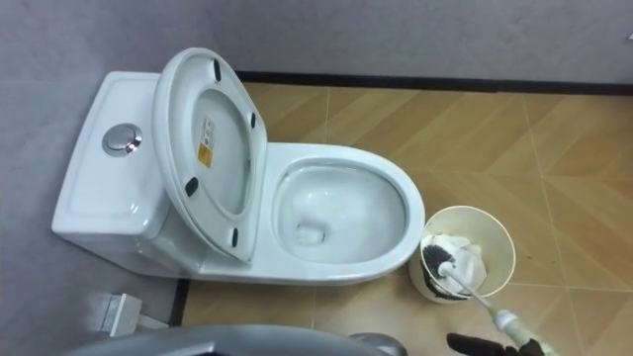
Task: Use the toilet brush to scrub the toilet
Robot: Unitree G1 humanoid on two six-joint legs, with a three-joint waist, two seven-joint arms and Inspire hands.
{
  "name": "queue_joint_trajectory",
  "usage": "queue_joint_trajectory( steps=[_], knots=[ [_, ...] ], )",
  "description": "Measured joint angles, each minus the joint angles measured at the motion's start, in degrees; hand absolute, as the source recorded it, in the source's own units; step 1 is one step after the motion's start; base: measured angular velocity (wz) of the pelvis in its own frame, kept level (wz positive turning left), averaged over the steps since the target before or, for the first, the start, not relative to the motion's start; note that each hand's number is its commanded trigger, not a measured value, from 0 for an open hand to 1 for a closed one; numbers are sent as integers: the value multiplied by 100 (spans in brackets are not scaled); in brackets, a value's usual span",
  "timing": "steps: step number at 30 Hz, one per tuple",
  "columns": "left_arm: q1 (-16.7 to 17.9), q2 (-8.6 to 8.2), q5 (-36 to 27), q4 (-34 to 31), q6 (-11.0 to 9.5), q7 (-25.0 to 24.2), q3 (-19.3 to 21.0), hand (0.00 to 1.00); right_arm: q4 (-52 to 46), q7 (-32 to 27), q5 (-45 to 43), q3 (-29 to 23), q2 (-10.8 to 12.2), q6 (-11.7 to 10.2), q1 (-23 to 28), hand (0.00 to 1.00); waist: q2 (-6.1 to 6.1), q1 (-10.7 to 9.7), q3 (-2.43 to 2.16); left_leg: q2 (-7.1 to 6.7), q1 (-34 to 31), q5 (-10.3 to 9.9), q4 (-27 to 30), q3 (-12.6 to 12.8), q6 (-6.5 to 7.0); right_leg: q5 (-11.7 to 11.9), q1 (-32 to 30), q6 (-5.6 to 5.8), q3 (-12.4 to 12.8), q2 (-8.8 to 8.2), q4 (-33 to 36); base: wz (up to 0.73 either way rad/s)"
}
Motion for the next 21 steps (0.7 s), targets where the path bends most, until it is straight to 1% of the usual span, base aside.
queue_joint_trajectory(
  steps=[4, 7, 11, 13, 15, 16, 17, 18, 21],
  knots=[
    [-17, -4, 2, 11, -9, 0, 0, 0, 225, 78, 6, 18, -1, -21, 18, 0, 1, 16, -2, 0, 1, 0, 0, 4, 0, 0, 0, 0, 1, 1, -1, 0],
    [-18, -4, 7, 55, -5, -4, 19, 0, 634, 259, -81, 17, -8, -42, 12, 0, -4, 38, -5, 1, -8, 0, 0, 14, 0, 0, -10, 0, 1, 6, 0, 0],
    [-25, -12, 61, 228, 116, -80, 121, 0, 1020, 516, -474, 69, -12, 14, 118, 0, -10, 32, -12, 4, -2, 0, 0, 16, 0, 0, -8, -1, 5, 5, 2, 0],
    [-16, -19, 137, 230, 154, -105, 204, 0, 1234, 591, -725, 167, -15, 92, 142, 0, -11, 37, -11, 2, 17, 0, -6, 14, 0, -1, 10, -1, -12, -2, 3, 0],
    [-23, -37, 245, 224, 219, -107, 211, 0, 1461, 756, -1170, 238, -15, 256, 142, 0, -23, 30, -19, -1, 15, 0, -14, -1, 0, -2, 9, 1, -17, -6, 6, 0],
    [-25, -46, 257, 222, 231, -107, 211, 0, 1511, 796, -1241, 244, -15, 292, 142, 0, -24, 31, -19, -2, 15, 0, -15, -4, 1, -3, 9, 2, -16, -7, 9, 0],
    [-36, -60, 282, 222, 249, -108, 209, 0, 1555, 873, -1347, 264, -14, 392, 150, 0, -13, 23, -12, 1, 13, -5, -18, -18, 8, -5, 9, 6, -18, -7, 10, 7],
    [-62, -73, 283, 221, 277, -107, 203, 0, 1556, 958, -1352, 310, -15, 458, 182, 0, -21, 8, -16, 5, 2, -21, -22, -76, 25, -7, 9, 10, -51, -6, 11, 11],
    [-121, -104, 297, 221, 334, -107, 195, 0, 1553, 1192, -1379, 410, -12, 613, 201, 0, -30, -13, -19, 27, 5, -42, -67, -140, 30, -4, 6, 18, -104, -5, 12, 9]
  ],
)
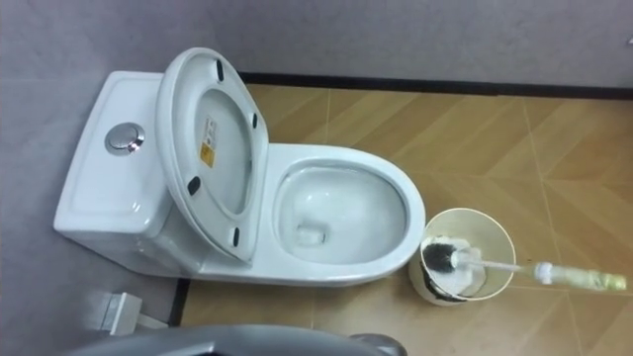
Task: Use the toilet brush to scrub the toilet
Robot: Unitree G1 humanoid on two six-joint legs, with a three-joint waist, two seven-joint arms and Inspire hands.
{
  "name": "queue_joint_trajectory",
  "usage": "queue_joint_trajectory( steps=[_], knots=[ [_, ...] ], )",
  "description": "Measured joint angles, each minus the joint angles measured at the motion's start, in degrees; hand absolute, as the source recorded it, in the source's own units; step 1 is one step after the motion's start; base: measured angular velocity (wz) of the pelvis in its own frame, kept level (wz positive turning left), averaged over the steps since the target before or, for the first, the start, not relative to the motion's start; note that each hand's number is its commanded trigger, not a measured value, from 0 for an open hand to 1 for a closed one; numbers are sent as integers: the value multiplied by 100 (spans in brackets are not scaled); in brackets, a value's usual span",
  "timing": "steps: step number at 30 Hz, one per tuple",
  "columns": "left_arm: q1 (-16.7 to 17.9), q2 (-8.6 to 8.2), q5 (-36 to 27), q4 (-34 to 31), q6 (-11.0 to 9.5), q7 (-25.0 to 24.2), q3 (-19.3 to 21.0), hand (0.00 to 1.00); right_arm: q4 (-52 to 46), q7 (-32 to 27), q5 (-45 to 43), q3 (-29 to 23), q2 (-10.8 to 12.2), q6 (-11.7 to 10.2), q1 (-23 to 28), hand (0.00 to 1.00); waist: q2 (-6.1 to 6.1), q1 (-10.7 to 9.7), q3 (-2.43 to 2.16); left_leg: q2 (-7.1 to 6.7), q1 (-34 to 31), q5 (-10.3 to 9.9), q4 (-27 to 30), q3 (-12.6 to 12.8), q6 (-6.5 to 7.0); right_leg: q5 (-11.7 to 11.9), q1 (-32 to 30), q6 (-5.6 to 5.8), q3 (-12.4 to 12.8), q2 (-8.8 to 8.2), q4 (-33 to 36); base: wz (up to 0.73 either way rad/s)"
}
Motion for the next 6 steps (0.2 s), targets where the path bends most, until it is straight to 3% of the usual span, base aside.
queue_joint_trajectory(
  steps=[6],
  knots=[
    [-170, -35, 45, 156, 25, 1, -98, 0, -8, 297, -23, 285, 3, 101, -100, 0, -16, 45, 4, -38, 13, -4, -5, 15, 5, 7, 1, 10, 14, 18, -1, -1]
  ],
)
